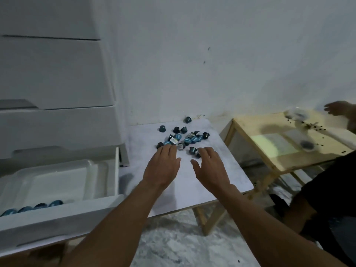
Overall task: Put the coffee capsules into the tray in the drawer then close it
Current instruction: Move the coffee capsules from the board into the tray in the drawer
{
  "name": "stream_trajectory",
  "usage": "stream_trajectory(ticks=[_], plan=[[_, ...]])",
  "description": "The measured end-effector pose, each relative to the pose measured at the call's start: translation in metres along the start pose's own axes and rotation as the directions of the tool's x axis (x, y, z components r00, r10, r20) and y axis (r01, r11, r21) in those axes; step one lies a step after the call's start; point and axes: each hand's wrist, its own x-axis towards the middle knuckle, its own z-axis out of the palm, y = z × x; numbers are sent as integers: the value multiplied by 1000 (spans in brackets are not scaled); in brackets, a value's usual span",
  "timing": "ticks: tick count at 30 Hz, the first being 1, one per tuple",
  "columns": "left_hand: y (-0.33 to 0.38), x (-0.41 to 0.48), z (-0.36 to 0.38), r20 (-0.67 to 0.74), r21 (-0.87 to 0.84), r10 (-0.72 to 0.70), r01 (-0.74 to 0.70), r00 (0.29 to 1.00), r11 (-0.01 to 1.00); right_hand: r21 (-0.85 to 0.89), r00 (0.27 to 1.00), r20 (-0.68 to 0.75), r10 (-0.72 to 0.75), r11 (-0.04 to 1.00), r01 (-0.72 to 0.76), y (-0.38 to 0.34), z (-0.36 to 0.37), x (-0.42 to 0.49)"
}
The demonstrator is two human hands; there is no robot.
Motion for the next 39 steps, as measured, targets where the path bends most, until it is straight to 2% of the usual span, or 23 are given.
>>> stream_trajectory(ticks=[3,6,13,16,18,20,23,27,32,39], plan=[[31,16,16,22,-11,-24,24,999,1000,-9,999,32,4,1000,-4,40,-6,7],[52,34,31,15,52,32,-32,999,998,24,997,67,27,999,-28,70,-6,19],[56,77,63,53,153,65,-72,996,986,101,983,162,84,990,-102,103,17,57],[42,92,87,152,51,-14,6,988,999,107,973,213,93,987,-118,108,36,75],[30,106,104,170,25,-32,29,985,999,115,965,237,110,983,-140,111,49,89],[18,120,123,267,-29,-59,69,962,997,119,950,282,137,977,-176,112,62,104],[2,138,154,383,-25,43,-36,923,999,114,917,370,150,972,-205,113,81,126],[-10,156,178,475,-121,80,-26,876,992,132,886,444,132,969,-210,112,104,144],[-21,167,202,506,-179,161,-80,847,981,109,892,431,134,974,-199,120,114,154],[-15,180,208,515,-208,99,12,851,978,62,910,350,224,963,-262,139,116,170]])
